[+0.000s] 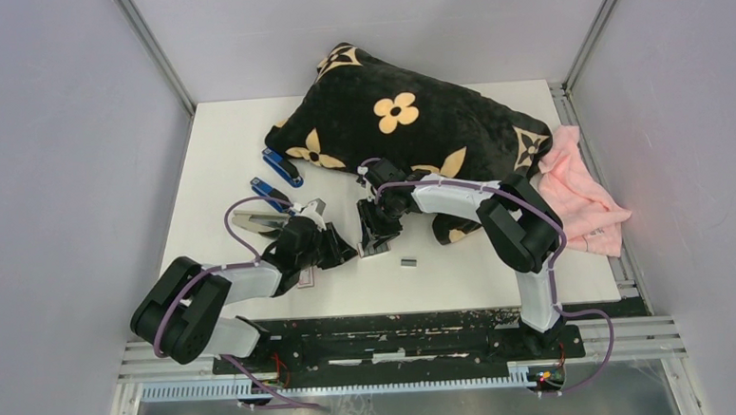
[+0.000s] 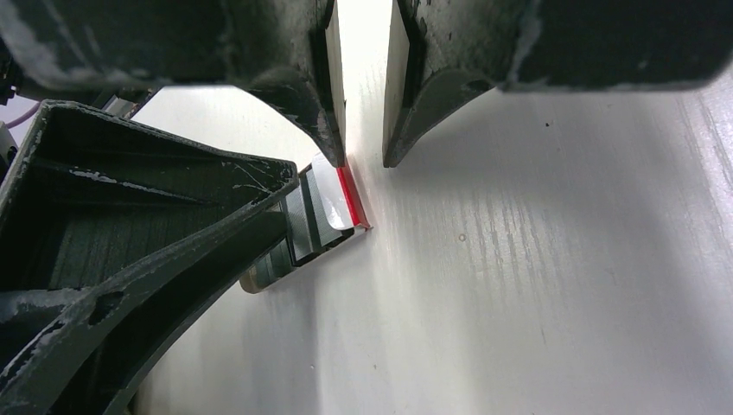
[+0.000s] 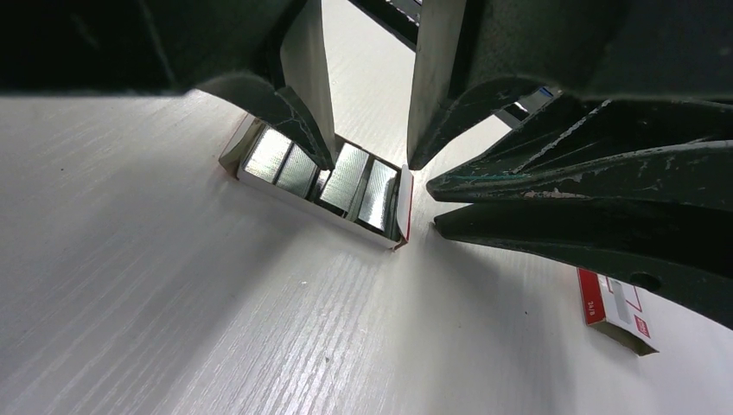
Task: Unload the staples from the stapler
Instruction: Place the staple in the staple box.
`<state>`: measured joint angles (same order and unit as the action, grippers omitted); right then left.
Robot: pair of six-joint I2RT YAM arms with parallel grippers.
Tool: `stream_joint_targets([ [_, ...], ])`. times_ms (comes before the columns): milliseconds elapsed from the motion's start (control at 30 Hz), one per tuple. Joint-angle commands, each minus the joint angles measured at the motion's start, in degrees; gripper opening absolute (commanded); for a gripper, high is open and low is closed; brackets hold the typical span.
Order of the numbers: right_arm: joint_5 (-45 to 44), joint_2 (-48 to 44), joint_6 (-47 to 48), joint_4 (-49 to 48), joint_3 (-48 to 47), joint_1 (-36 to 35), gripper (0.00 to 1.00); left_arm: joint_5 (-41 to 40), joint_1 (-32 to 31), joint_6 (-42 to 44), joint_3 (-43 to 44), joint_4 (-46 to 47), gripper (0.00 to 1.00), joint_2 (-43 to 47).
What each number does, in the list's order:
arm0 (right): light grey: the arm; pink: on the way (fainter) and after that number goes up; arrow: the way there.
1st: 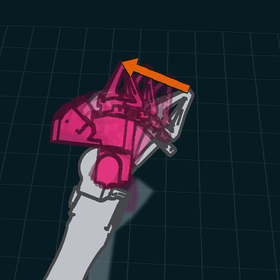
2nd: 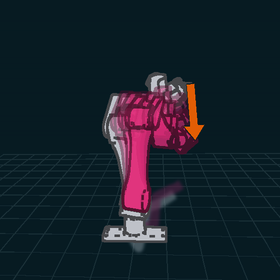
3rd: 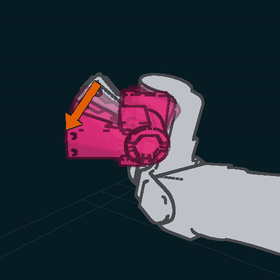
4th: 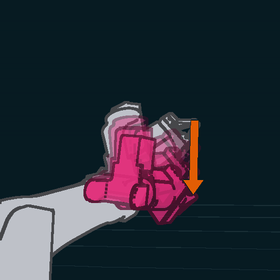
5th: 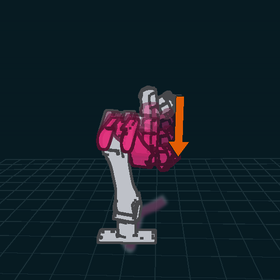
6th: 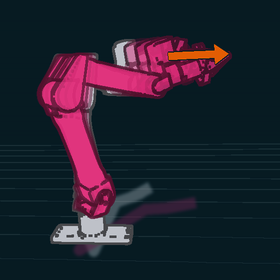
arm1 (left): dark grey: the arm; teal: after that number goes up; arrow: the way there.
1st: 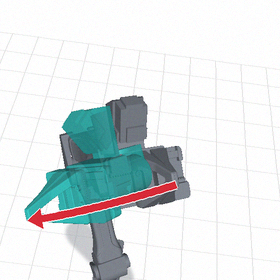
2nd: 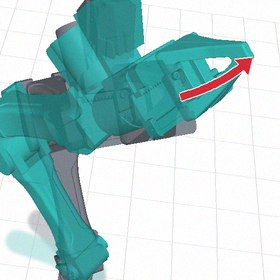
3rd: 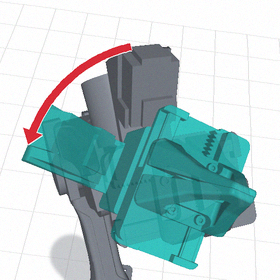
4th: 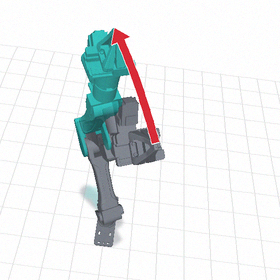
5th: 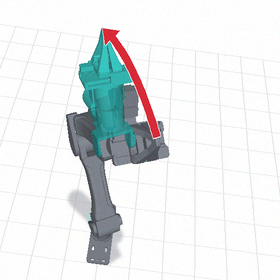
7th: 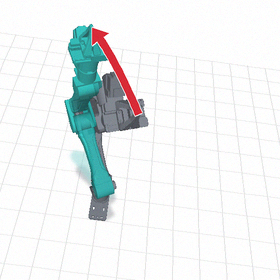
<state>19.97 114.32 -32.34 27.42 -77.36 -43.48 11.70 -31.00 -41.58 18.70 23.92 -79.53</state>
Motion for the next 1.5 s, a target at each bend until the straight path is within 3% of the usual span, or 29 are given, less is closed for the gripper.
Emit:
stream_joint_targets([
  [0,1.1,0.5,-0.3,-1.2,-0.8,0.1,0.42,0.2,-0.3,0.5,0.7,0.1,0.3,-0.7],
  [1067,3.1,0.9,0.1,-2.2,-1.2,0.1,0.42,1.2,-0.6,0.5,1.1,0.7,0.31,-1.9],
  [1467,7.4,-4.0,5.7,-1.5,-2.6,1.3,0.42,1.0,-0.6,-0.1,-0.3,0.7,0.36,2.3],
])
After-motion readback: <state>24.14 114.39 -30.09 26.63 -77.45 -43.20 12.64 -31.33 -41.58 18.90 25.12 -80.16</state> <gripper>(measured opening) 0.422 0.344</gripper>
